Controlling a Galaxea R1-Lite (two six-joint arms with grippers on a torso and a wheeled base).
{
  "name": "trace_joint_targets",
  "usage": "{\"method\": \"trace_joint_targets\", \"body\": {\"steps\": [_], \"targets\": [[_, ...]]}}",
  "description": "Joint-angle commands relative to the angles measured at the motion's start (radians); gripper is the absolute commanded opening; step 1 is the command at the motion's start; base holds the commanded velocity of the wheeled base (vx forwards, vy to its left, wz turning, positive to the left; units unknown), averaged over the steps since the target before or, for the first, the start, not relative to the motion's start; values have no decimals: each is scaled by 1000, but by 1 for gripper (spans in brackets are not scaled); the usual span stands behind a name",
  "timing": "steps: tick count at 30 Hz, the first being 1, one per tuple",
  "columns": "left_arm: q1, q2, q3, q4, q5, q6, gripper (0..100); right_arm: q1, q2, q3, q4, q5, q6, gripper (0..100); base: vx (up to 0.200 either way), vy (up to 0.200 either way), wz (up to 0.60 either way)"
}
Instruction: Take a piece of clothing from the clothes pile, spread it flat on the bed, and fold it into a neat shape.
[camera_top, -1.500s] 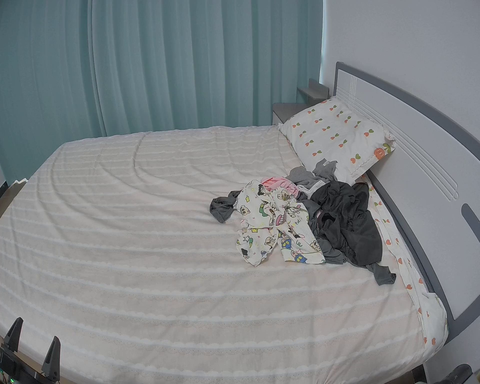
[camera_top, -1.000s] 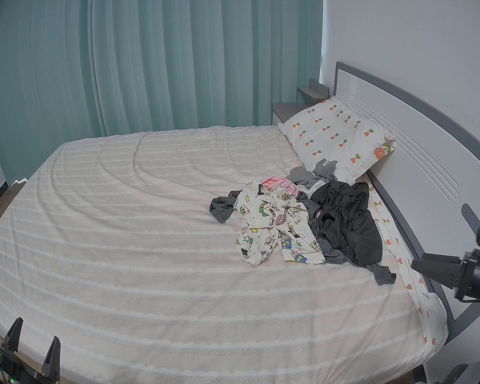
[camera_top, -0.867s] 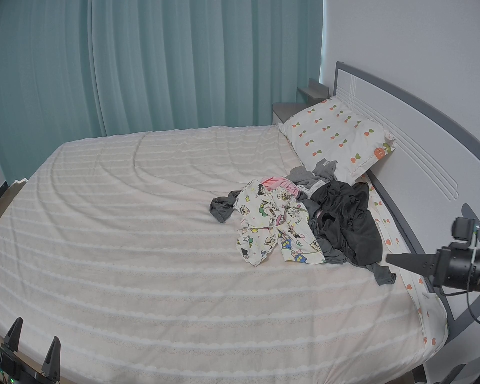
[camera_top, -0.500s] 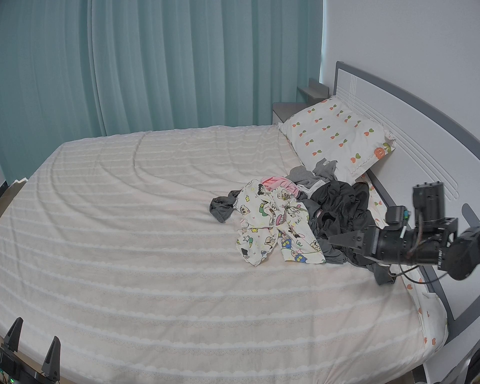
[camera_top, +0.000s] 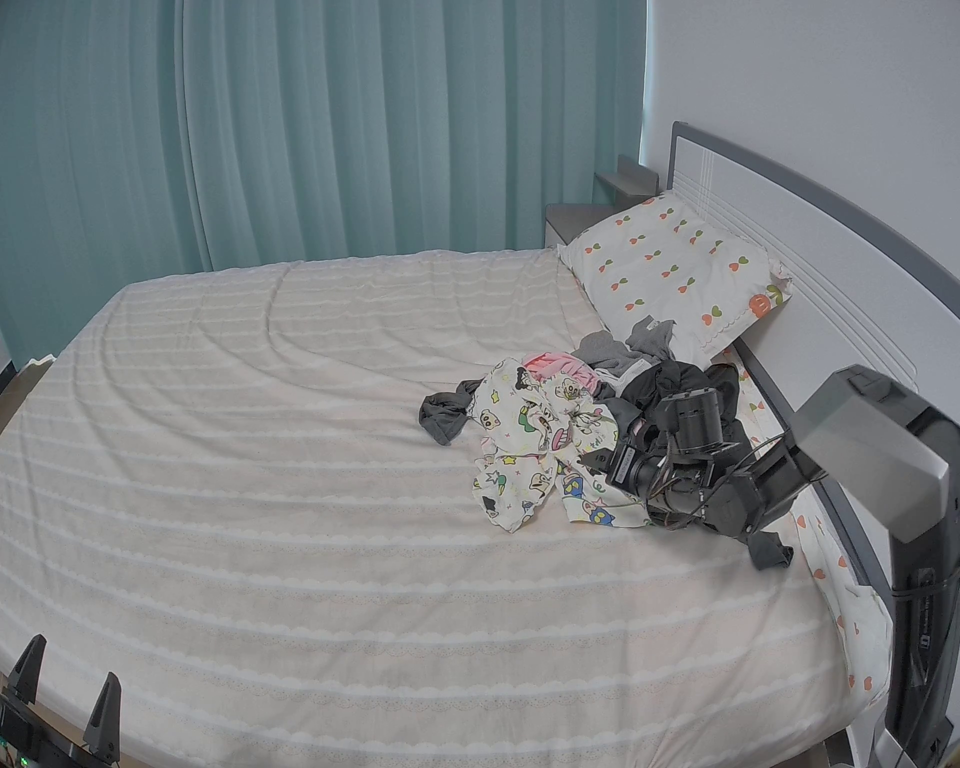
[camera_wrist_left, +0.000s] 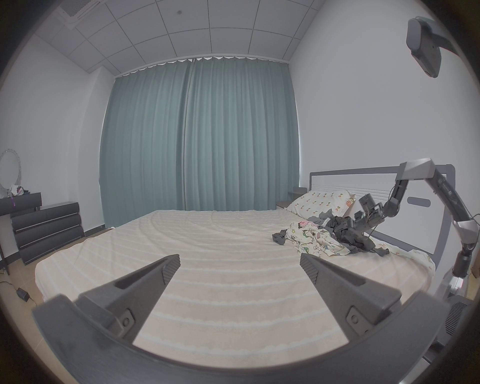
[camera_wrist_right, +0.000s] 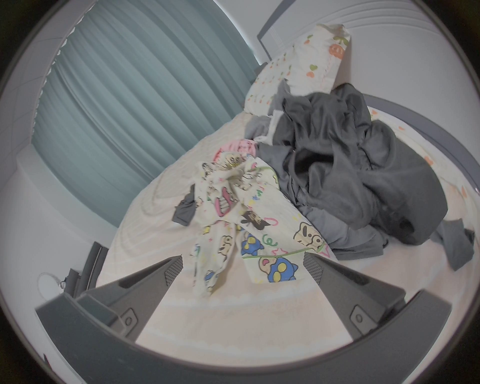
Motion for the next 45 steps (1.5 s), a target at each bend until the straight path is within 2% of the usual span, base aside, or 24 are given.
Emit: {"method": "trace_joint_targets", "body": {"steps": [1, 8, 16, 34, 39, 45], "targets": [[0, -18, 18, -1, 1, 0, 100, 0, 99, -44, -4, -7, -2, 100, 0, 0, 0], [0, -18, 18, -1, 1, 0, 100, -6, 131, -103, -9, -19, -34, 100, 0, 0, 0], [0, -18, 18, -1, 1, 0, 100, -39, 208, -161, -25, -79, -97, 100, 0, 0, 0], [0, -18, 18, -1, 1, 0, 100, 17, 278, -298, -4, -88, -154, 100, 0, 0, 0], [0, -18, 18, -1, 1, 0, 100, -3, 320, -370, 31, -144, -194, 100, 0, 0, 0], [0, -18, 18, -1, 1, 0, 100, -2, 343, -397, 34, -156, -243, 100, 0, 0, 0]]}}
